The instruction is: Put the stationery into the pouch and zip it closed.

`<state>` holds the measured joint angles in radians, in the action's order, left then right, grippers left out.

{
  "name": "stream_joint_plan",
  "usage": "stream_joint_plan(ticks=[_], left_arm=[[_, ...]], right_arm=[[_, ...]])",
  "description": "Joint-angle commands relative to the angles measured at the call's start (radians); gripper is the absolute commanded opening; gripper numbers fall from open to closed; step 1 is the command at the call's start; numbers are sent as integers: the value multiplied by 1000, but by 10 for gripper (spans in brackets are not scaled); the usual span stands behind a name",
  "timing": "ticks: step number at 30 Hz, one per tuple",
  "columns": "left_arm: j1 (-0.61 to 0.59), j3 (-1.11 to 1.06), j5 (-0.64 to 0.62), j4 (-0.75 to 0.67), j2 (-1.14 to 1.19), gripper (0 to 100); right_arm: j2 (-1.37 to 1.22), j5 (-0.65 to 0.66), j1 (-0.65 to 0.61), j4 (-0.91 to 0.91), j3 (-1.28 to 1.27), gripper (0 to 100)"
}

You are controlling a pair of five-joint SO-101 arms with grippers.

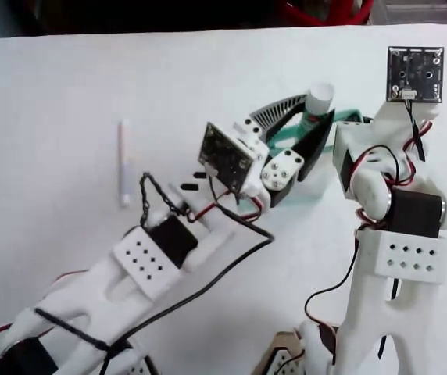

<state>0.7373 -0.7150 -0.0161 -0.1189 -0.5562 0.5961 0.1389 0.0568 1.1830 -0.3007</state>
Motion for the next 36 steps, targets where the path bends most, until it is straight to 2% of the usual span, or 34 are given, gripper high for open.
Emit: stream_joint_plan(ticks=[1, 13, 17, 19, 24, 28, 31, 36], left_arm=[[-15, 38, 60, -41, 28, 32], [-35, 25, 87, -35, 82, 41], [-41, 23, 63, -9, 82, 164], [-41, 43, 52, 68, 81, 194], [-99, 98, 46, 261, 1, 195], [-157, 106, 46, 330, -131, 199], [-269, 121, 46, 385, -237, 196], [-556, 308, 46, 769, -314, 199]], right_arm=[[-39, -6, -5, 1, -31, 18], [-39, -6, -5, -13, -32, 18], [-39, -3, -2, -13, -32, 18], [-39, -3, -2, -13, -32, 18], [-39, -5, -5, -15, -32, 18], [-41, -5, -8, -15, -32, 18], [-41, -6, -5, -15, -34, 18], [-41, -6, -8, -15, -35, 18]])
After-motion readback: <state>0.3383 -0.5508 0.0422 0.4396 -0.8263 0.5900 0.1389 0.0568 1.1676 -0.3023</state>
